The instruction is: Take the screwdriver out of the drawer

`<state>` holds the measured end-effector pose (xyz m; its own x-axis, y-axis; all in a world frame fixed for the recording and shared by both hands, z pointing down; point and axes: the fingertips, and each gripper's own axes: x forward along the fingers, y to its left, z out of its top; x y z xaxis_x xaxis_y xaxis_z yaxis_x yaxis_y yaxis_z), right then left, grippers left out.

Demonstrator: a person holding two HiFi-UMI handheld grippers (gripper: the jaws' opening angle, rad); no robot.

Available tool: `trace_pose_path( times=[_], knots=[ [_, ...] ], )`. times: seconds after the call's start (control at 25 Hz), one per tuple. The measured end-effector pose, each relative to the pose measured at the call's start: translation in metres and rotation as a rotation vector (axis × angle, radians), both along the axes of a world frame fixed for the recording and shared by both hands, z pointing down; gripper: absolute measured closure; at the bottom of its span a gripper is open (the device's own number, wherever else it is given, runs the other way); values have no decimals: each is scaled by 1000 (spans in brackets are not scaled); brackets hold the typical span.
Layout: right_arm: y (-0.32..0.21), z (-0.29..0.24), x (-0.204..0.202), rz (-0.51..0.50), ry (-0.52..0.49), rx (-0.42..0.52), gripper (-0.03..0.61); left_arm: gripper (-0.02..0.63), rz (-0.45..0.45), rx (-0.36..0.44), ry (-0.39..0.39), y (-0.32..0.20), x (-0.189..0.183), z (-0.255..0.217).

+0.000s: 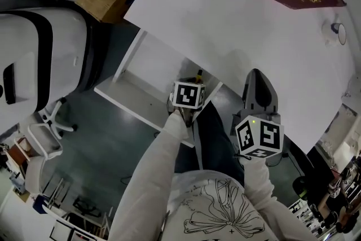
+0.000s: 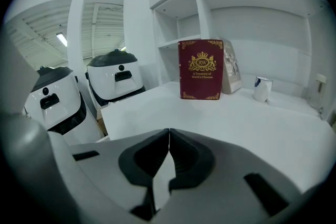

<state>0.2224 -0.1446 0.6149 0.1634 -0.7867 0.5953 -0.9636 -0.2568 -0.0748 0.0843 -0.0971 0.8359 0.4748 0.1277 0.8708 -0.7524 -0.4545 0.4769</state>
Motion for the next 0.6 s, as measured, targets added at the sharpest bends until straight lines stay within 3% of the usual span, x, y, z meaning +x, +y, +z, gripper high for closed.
trace_pose_path(
  times=[0.2,0.6],
  knots=[
    [-7,-19,-13,-29,4,32,575,541,-165,19,51,-16,-18,-38],
    [-23,-89,-48,-107,8,150,575,541,-305,110,68,-28,-62,-116]
  ],
)
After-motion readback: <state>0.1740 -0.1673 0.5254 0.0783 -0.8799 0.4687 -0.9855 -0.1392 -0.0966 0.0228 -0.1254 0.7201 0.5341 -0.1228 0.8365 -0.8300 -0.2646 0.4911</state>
